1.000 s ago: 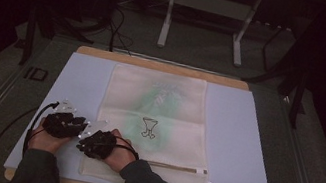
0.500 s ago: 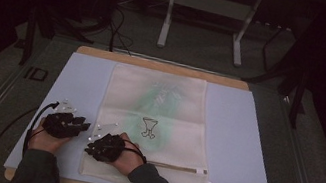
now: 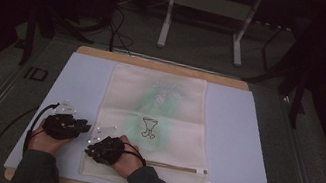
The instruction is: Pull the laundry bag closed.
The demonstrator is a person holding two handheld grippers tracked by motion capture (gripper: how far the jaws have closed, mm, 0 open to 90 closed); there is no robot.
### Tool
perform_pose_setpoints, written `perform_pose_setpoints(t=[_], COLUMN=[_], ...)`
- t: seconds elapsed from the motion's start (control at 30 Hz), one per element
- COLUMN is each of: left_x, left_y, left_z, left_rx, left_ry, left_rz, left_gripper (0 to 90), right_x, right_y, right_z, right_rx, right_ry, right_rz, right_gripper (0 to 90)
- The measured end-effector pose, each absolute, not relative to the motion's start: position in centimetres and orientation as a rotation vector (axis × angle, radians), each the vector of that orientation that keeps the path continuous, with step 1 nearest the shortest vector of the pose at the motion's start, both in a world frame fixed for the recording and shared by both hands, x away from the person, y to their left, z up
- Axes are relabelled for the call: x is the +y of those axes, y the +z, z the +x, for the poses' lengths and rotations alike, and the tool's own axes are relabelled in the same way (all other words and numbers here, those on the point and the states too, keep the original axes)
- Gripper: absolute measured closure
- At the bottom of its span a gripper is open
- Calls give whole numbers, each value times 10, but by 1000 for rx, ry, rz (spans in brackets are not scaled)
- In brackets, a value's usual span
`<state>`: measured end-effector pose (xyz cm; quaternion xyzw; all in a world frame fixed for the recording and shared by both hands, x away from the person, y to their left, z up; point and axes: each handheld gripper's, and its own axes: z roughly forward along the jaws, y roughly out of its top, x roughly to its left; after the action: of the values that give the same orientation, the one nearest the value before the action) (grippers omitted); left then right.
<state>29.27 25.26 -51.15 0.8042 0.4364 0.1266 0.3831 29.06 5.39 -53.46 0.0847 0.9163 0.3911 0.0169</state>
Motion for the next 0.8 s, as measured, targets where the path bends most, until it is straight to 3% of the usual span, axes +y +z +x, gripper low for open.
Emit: perform_pose_setpoints(t=[0.4, 0.8], left_x=[242, 231], left_y=[-516, -523], left_z=[293, 296], left_rx=[1050, 1025], left_ry=[252, 157], left_rz=[2138, 2222], left_gripper=[878, 884], right_x=[53, 52], right_y=[-536, -537], right_z=[291, 291], right_rx=[2849, 2846], right_ry=[1236, 1244], right_rz=[280, 281], right_gripper=[812, 813])
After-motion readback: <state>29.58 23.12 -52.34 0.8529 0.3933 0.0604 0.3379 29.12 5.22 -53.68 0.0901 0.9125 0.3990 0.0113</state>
